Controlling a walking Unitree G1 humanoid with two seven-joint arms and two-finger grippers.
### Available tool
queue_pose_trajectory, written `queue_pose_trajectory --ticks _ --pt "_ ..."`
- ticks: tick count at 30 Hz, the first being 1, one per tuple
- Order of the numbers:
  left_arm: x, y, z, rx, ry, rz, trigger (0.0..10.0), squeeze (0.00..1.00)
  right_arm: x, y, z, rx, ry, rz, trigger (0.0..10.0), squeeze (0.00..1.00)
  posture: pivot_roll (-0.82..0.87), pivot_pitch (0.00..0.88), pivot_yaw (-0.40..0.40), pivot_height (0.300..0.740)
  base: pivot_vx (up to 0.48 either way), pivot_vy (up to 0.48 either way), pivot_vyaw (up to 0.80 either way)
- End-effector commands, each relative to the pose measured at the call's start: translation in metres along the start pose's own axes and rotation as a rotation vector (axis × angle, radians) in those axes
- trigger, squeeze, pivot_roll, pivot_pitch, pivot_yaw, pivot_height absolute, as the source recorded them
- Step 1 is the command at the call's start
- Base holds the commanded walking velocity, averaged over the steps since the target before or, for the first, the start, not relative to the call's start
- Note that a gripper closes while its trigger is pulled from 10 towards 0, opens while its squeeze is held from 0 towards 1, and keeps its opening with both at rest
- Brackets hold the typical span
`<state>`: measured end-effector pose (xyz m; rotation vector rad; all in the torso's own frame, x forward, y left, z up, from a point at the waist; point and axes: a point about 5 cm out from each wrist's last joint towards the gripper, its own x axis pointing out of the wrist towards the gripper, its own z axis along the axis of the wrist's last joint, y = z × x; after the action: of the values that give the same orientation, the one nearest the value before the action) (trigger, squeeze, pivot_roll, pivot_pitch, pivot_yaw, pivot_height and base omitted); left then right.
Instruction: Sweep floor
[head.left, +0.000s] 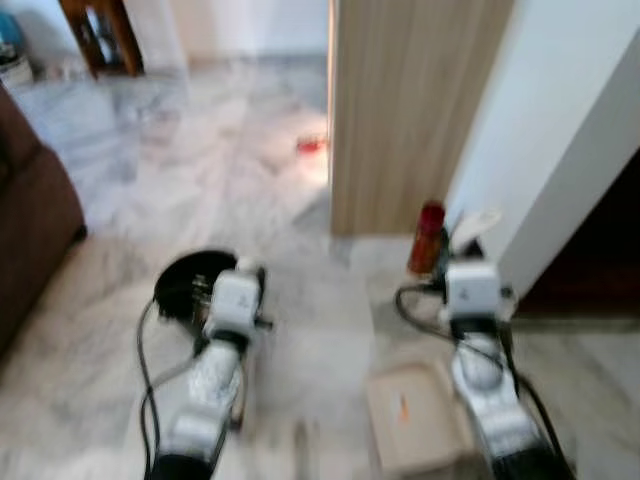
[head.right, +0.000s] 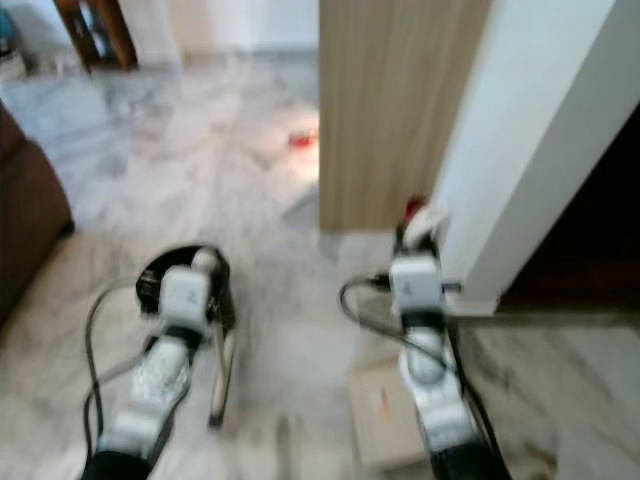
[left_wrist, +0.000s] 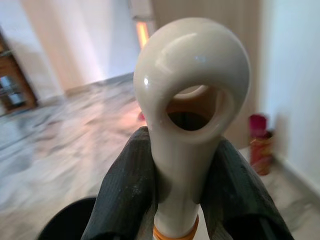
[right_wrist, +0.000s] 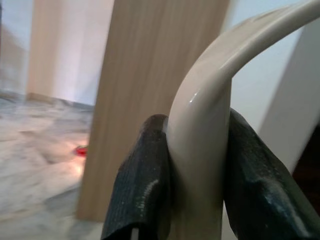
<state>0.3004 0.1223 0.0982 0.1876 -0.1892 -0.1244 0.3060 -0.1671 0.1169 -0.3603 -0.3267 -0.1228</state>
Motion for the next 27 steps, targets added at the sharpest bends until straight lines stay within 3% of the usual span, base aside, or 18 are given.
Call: queue_pose_trajectory --ticks 1,22,27 --pt "0.0022 0.0024 0.0050 -0.003 -0.028 0.006 10.0 0.00 0.0045 0.0022 0.0092 0.000 -0.044 0.011 10.0 0.00 0.01 0.000 0.028 0.740 0.000 0.000 -0.80" --pt "0.0059 0.0059 0.0075 0.014 -0.042 0.001 10.0 0.00 0.0065 0.0042 0.0108 0.004 -0.046 0.007 10.0 0.00 0.00 0.000 0.043 0.740 0.000 0.000 -0.80" --pt "0.0057 0.0053 0.0074 0.017 -0.042 0.000 10.0 0.00 0.0068 0.0039 0.0110 0.002 -0.044 -0.001 10.0 0.00 0.00 0.000 0.047 0.740 0.000 -0.394 -0.80"
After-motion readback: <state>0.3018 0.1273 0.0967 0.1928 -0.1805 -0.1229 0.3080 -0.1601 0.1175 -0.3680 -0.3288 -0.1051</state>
